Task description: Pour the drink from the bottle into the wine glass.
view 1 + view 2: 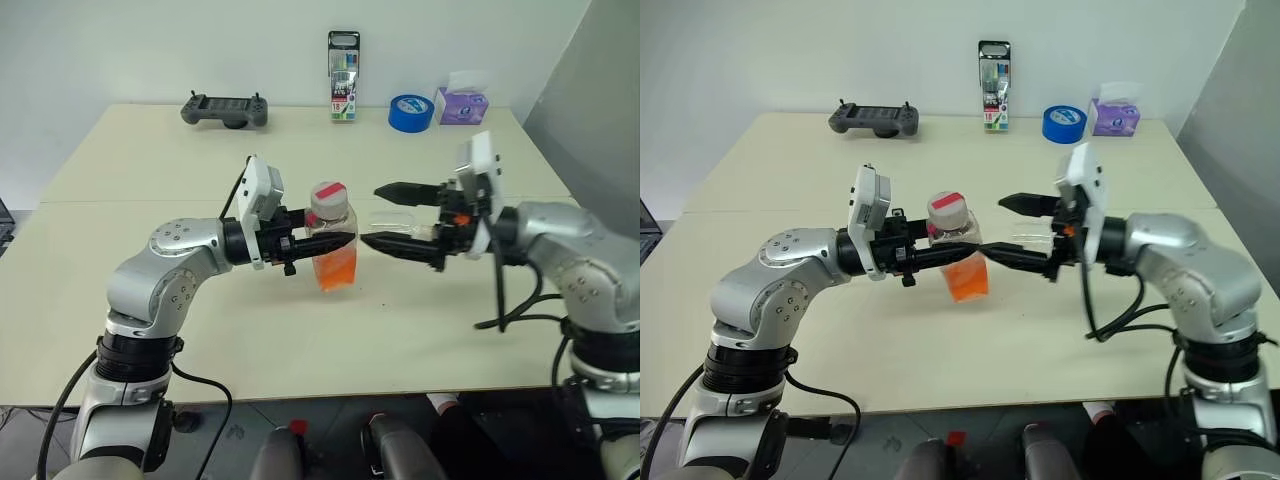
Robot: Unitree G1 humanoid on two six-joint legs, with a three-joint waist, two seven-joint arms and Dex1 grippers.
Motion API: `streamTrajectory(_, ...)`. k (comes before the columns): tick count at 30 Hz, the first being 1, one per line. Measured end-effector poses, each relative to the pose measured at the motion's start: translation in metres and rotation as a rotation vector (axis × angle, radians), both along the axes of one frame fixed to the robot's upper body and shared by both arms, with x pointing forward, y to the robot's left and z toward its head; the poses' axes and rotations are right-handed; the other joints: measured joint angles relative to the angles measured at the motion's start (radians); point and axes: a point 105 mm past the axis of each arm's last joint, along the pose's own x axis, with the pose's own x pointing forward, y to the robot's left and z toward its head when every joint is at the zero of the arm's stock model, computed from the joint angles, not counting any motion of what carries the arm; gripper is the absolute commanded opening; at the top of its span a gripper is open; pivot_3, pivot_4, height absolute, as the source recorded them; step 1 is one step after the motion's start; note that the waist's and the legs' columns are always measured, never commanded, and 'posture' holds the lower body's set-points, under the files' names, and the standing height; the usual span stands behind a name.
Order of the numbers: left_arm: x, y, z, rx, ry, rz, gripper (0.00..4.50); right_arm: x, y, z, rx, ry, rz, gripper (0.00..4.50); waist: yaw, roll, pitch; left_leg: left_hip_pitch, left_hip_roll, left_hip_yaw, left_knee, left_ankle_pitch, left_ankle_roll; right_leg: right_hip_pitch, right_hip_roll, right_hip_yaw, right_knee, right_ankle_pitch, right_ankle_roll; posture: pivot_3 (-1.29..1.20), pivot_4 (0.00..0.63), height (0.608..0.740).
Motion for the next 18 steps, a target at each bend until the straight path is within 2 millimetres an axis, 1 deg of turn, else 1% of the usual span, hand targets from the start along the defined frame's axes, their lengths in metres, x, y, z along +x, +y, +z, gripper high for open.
streamTrajectory(3,0.000,-0.001,-0.001,0.006,0.002,-0.002,1.81,-0.001,0.020,0.004,0.070,-0.015,-0.057,4.43,0.001,0.000,0.000,-0.001,-0.001,-0.001,0.000,0.000,0.000,0.000,0.000,0.000,0.000,0.000,0.000,0.00,0.150,0.740)
streamTrajectory(5,0.000,-0.002,-0.003,0.009,0.006,-0.005,1.81,0.000,0.024,0.005,0.087,-0.006,-0.081,4.43,0.002,0.000,0.000,-0.001,-0.001,0.000,0.000,0.000,0.000,0.000,0.000,-0.001,-0.001,0.000,0.000,0.00,0.150,0.740)
streamTrajectory(8,0.001,-0.001,-0.003,0.011,0.008,-0.003,1.81,0.003,0.025,0.007,0.102,-0.006,-0.107,4.43,0.007,0.000,0.000,-0.001,-0.002,0.002,0.001,0.000,0.000,0.000,-0.002,0.000,-0.002,0.000,0.000,0.00,0.150,0.740)
streamTrajectory(11,0.001,-0.001,-0.003,0.014,0.007,0.000,1.81,0.003,0.026,0.006,0.098,-0.002,-0.105,3.84,0.008,0.000,0.000,-0.001,-0.002,0.002,0.001,0.000,0.000,0.001,-0.002,0.000,-0.002,0.000,0.000,0.00,0.150,0.740)
streamTrajectory(14,0.001,-0.001,-0.003,0.014,0.007,0.001,1.81,0.002,0.029,0.002,0.082,0.003,-0.082,2.81,0.007,0.000,0.000,-0.001,-0.003,0.002,0.001,0.000,0.000,0.000,-0.001,0.000,-0.002,0.000,0.000,0.00,0.150,0.740)
streamTrajectory(16,0.001,-0.001,-0.003,0.014,0.007,0.001,1.81,0.001,0.030,0.002,0.074,-0.005,-0.071,2.05,0.008,0.000,0.000,-0.001,-0.003,0.002,0.001,0.000,0.000,0.000,-0.001,-0.001,-0.002,0.000,0.000,0.00,0.150,0.740)
streamTrajectory(17,0.001,-0.001,-0.003,0.015,0.006,0.001,1.81,0.001,0.030,0.002,0.073,-0.008,-0.068,1.82,0.008,0.000,0.000,-0.001,-0.003,0.002,0.001,0.000,0.000,0.001,-0.001,-0.001,-0.002,0.000,0.000,0.00,0.150,0.740)
streamTrajectory(18,0.001,-0.001,-0.003,0.014,0.005,0.002,1.81,0.000,0.030,0.002,0.073,-0.010,-0.067,1.82,0.008,0.000,0.000,-0.001,-0.003,0.002,0.001,0.000,0.000,0.000,-0.001,-0.001,-0.002,0.000,0.000,0.00,0.150,0.740)
